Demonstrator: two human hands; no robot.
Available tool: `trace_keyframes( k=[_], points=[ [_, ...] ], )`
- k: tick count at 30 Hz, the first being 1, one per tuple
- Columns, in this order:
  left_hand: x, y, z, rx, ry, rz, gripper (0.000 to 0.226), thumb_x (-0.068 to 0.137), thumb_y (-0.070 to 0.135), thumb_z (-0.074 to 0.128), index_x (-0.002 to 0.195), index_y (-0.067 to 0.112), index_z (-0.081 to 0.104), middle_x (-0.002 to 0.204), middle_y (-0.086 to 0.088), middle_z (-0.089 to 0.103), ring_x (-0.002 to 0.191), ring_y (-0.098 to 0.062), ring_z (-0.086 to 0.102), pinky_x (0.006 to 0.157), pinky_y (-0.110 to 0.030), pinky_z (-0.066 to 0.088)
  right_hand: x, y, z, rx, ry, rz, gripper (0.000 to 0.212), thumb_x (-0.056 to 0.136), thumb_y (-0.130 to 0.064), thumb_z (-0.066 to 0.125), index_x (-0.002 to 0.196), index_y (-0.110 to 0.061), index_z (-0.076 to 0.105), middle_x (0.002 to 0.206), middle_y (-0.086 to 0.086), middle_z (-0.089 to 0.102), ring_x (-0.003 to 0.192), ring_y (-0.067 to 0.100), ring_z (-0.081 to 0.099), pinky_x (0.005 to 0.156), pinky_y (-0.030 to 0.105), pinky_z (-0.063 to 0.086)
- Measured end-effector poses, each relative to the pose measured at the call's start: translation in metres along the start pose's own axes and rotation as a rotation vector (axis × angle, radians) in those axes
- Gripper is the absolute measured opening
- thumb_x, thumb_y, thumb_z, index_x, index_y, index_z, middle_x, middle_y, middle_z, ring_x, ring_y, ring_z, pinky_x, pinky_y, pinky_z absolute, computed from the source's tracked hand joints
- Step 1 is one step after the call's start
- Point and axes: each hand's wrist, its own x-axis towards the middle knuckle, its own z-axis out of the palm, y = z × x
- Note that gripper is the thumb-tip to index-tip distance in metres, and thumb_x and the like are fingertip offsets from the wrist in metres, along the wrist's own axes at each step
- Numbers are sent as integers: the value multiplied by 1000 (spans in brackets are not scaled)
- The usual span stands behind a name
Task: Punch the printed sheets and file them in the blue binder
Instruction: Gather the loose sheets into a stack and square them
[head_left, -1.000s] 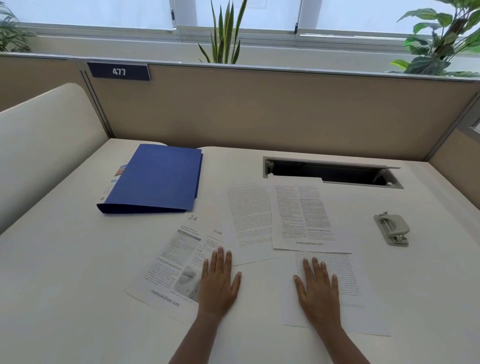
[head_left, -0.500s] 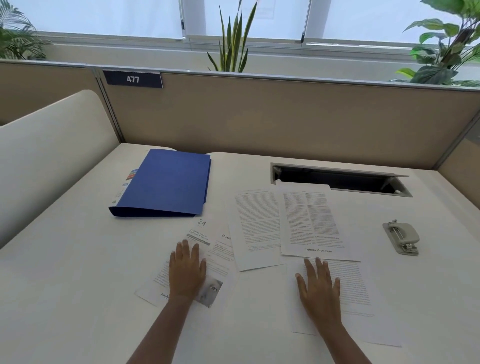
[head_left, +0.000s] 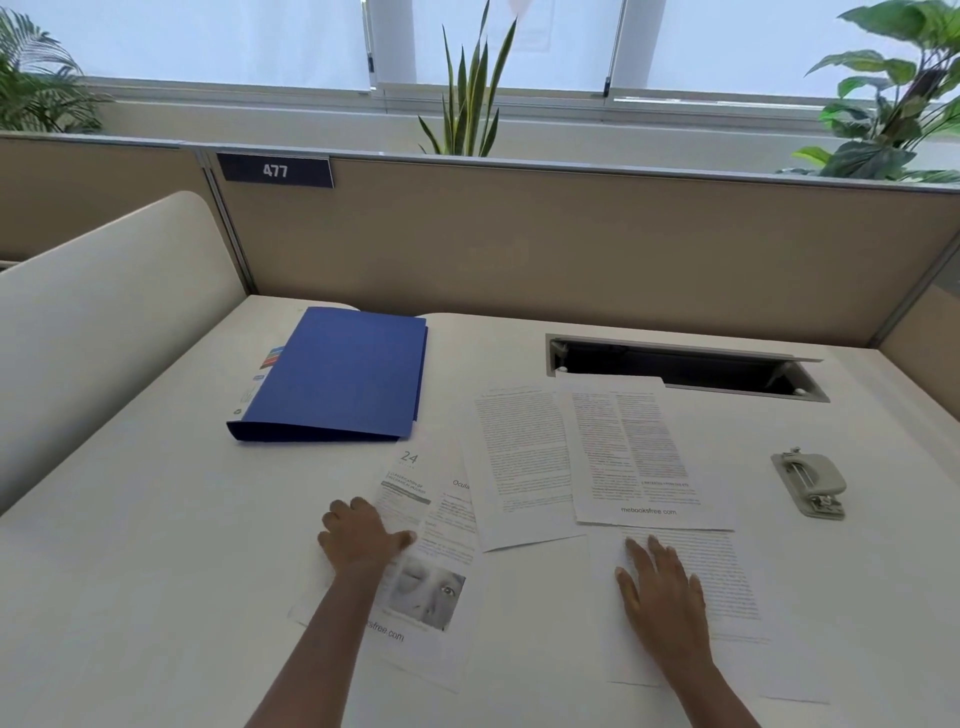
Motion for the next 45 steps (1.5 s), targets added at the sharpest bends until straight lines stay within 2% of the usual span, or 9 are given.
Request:
trace_keyframes(
  k=[6,12,16,19,21,26,37,42,45],
  points=[
    [-8,8,-1,-230,-81,-85,58,76,43,68,115,5,47,120,-12,56,114,-30,52,88,-35,44,-7,-2,-18,65,72,-22,43,93,-30,47,134,-16,48,145,11,42,136,30,37,107,52,29],
    [-10,21,-15,-1064,-237,-48,4,80,5,53,80,9,52,90,-12,60,61,-23,58,55,-26,44,-4,4,-12,87,-32,9,48,79,-35,42,107,-7,69,115,21,66,105,38,64,79,61,49],
    [-9,36,-30,-946,-196,42,14,87,3,49,100,8,53,94,-9,62,65,-21,62,52,-23,44,-4,-4,-23,88,19,-26,48,95,-31,42,140,-18,36,151,7,30,141,22,25,111,48,24],
    [-14,41,-23,-788,-301,55,14,90,19,53,83,8,49,83,-8,53,73,-22,52,61,-26,44,-7,-16,-18,172,100,-57,49,93,-35,39,133,-8,46,144,15,41,136,27,36,107,52,30],
    [-22,41,-13,-704,-339,45,26,90,21,52,68,9,47,77,-10,53,71,-23,51,67,-29,42,-7,-26,-14,212,92,-94,77,80,-53,18,128,-3,52,141,17,45,134,30,39,107,50,31],
    [-31,49,1,-658,-277,15,31,89,19,51,108,-5,57,113,-21,63,100,-34,61,77,-34,51,-13,-47,-10,117,-143,-171,117,55,-76,-2,146,-4,14,157,10,9,146,22,3,118,38,7],
    [-40,63,5,-1168,-449,-140,33,82,6,57,56,13,38,52,-2,36,38,-10,31,37,-14,24,-14,-52,-11,70,-184,-150,132,37,-79,-5,147,-5,4,158,9,-1,146,23,-4,118,41,3],
    [-44,59,-2,-1415,-555,-248,12,89,12,57,89,5,48,86,-12,46,64,-20,51,56,-30,48,-16,-50,-9,65,-182,-159,148,26,-90,-15,147,-7,3,158,7,-1,146,22,-1,118,41,4],
    [-43,59,-6,-1451,-692,-265,28,89,19,57,107,3,42,89,-17,53,58,-20,58,46,-25,52,-15,-50,-9,79,-172,-156,157,17,-89,-29,147,-6,4,158,8,0,146,22,0,118,41,5]
  ],
)
